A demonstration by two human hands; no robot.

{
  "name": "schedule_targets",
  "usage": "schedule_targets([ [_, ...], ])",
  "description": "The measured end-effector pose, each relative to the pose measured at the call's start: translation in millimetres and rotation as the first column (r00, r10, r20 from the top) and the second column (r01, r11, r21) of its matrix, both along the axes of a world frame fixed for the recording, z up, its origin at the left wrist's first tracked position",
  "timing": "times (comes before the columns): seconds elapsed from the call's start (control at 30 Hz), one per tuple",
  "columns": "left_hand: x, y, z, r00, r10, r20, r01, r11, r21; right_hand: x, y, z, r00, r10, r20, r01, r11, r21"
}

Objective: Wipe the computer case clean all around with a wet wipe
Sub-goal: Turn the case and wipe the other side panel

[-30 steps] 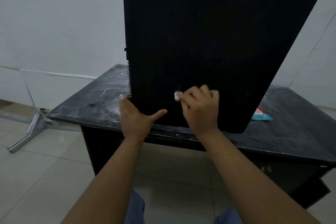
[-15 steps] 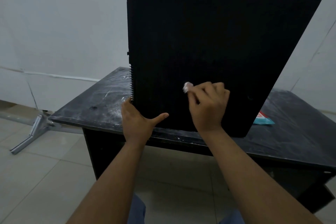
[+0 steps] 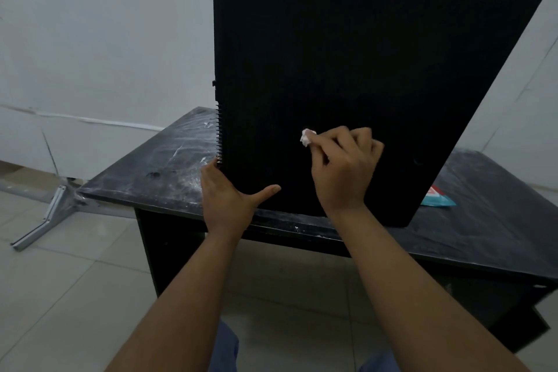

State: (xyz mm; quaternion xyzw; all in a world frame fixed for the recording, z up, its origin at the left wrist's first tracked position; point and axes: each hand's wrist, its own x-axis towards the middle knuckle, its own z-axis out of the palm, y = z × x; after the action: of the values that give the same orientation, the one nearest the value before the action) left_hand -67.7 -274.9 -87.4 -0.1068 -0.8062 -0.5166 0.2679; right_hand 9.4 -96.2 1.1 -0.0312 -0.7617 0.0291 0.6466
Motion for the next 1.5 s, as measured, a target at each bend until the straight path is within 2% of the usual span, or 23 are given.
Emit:
schedule_targets([
  [0.03,0,0,0,1.000,0.004,0.000,-0.004,1.000,0.000,-2,-4,-1,0.999,0.033,0.013,-0.033,0.999,0.001],
  [0.13,0,0,0,1.000,0.011,0.000,-0.011,1.000,-0.003,-8,-5,-2,0.981,0.028,0.192,-0.108,0.903,0.416],
  [0.17,0,0,0,1.000,0.011,0.000,-0.011,1.000,-0.002,-9,-3,4,0.982,0.020,0.189,-0.105,0.886,0.452],
  [0.2,0,0,0,1.000,0.007,-0.001,-0.007,1.000,-0.001,-10,-2,10,0.990,0.018,0.141,-0.072,0.917,0.393],
  [0.27,0,1,0,1.000,0.003,-0.008,-0.003,1.000,-0.007,-10,-4,16,0.999,0.032,0.013,-0.033,0.995,0.091],
  [0.3,0,1,0,1.000,0.007,-0.010,-0.007,1.000,-0.008,-11,-9,16,0.999,0.054,-0.005,-0.054,0.998,0.021],
  [0.43,0,2,0,1.000,0.029,0.001,-0.029,0.999,-0.031,-18,-17,16,0.978,0.053,0.204,-0.140,0.887,0.439],
  [0.47,0,2,1,0.999,0.034,0.002,-0.034,0.999,-0.035,-19,-17,23,0.985,0.043,0.169,-0.112,0.900,0.422],
  [0.57,-1,1,0,0.999,0.044,0.005,-0.044,0.998,-0.045,-20,-22,35,0.999,0.052,-0.007,-0.051,0.995,0.080],
  [0.6,-2,1,-1,0.999,0.044,0.001,-0.044,0.998,-0.042,-22,-26,34,0.997,0.079,0.010,-0.080,0.991,0.106],
  [0.7,-1,0,-1,1.000,0.026,-0.014,-0.026,0.999,-0.033,-28,-27,30,0.976,0.066,0.205,-0.159,0.865,0.476],
  [0.73,-1,0,0,1.000,0.024,-0.013,-0.025,0.999,-0.027,-29,-25,35,0.979,0.055,0.199,-0.149,0.856,0.496],
  [0.77,-1,0,0,1.000,0.027,-0.010,-0.027,0.999,-0.023,-29,-25,39,0.988,0.055,0.146,-0.114,0.892,0.436],
  [0.83,-1,0,0,0.999,0.032,-0.010,-0.033,0.999,-0.032,-27,-30,43,0.997,0.073,0.024,-0.077,0.979,0.186],
  [0.87,-1,0,0,0.999,0.032,-0.008,-0.032,0.999,-0.031,-27,-34,41,0.995,0.102,0.018,-0.103,0.984,0.143],
  [0.97,-2,-1,-1,1.000,0.024,-0.014,-0.024,0.999,-0.021,-36,-44,29,0.976,0.093,0.197,-0.172,0.885,0.433],
  [1.0,-2,-2,-1,0.999,0.022,-0.025,-0.022,1.000,-0.021,-39,-45,32,0.975,0.085,0.204,-0.173,0.867,0.467],
  [1.13,-2,-3,0,0.999,0.001,-0.038,-0.001,1.000,0.003,-45,-57,43,0.992,0.115,0.059,-0.126,0.961,0.245],
  [1.23,-2,-4,2,0.999,-0.012,-0.047,0.012,1.000,0.004,-56,-71,31,0.970,0.080,0.228,-0.197,0.807,0.557],
  [1.27,-1,-4,2,0.999,-0.017,-0.049,0.017,1.000,0.010,-59,-72,33,0.970,0.059,0.237,-0.194,0.774,0.603],
  [1.3,-1,-4,2,0.998,-0.023,-0.055,0.024,1.000,0.020,-61,-74,38,0.980,0.050,0.190,-0.155,0.794,0.588],
  [1.4,-1,-5,1,0.998,-0.035,-0.054,0.037,0.998,0.044,-58,-81,48,0.996,0.075,0.040,-0.084,0.931,0.355],
  [1.5,-2,-5,1,0.999,-0.038,-0.021,0.038,0.999,0.015,-58,-89,33,0.987,0.057,0.150,-0.127,0.849,0.512],
])
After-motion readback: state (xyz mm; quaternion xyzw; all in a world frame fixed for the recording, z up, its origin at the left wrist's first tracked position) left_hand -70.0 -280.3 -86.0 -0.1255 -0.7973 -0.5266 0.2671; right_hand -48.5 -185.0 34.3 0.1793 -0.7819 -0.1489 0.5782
